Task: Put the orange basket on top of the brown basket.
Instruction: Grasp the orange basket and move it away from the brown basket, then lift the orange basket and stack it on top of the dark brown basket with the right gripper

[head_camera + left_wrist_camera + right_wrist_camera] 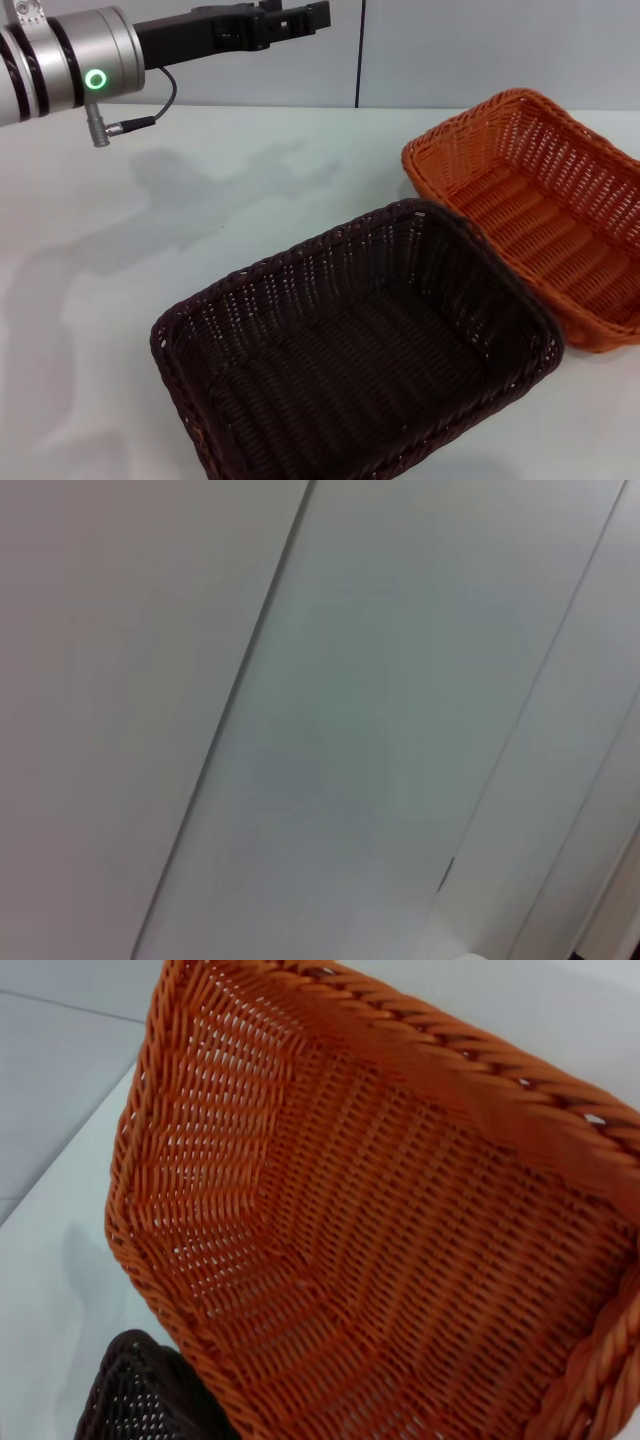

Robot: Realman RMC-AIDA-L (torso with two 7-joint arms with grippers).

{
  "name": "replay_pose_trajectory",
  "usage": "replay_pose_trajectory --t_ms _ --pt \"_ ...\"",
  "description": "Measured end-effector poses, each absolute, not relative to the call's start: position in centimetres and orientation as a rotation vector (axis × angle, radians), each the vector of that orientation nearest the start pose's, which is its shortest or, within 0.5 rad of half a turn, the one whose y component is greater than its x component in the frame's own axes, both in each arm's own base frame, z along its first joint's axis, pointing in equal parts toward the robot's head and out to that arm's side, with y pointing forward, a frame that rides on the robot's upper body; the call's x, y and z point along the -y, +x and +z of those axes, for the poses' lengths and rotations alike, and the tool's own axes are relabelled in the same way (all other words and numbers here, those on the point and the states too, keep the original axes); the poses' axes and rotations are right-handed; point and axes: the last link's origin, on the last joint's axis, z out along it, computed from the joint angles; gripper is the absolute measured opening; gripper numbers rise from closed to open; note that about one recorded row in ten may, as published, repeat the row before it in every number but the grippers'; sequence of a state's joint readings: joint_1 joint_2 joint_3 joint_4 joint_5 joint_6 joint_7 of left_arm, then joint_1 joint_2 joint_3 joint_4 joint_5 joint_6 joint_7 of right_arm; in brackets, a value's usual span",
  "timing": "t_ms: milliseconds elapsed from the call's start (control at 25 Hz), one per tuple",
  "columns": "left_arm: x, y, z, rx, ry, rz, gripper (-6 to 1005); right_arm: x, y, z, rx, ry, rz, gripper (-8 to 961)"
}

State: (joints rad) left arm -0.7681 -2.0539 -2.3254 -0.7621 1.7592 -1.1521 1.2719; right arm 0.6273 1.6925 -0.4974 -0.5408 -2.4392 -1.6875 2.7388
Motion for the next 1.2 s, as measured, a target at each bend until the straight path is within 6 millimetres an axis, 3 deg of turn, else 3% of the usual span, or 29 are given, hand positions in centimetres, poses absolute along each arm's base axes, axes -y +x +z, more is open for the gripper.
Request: replay_pose_trajectory --t_ms 440,560,760,1200 --pt "-44.6 -16.0 4.0 0.856 -2.367 -0.903 827 -34.9 34.2 12.5 -2.223 -1.813 0.334 676" --pt "-44.5 -16.2 3.8 0.868 -2.367 -0.900 827 -34.9 34.3 12.0 -2.203 -1.823 0.335 463" --pt "-44.4 -16.5 3.8 0.876 -2.364 -0.897 827 -34.9 34.6 11.6 -2.175 -1.827 0.336 369" --pt "-44.1 -17.1 3.7 0.892 -2.361 -0.892 826 -34.3 36.4 11.3 -2.105 -1.734 0.430 315"
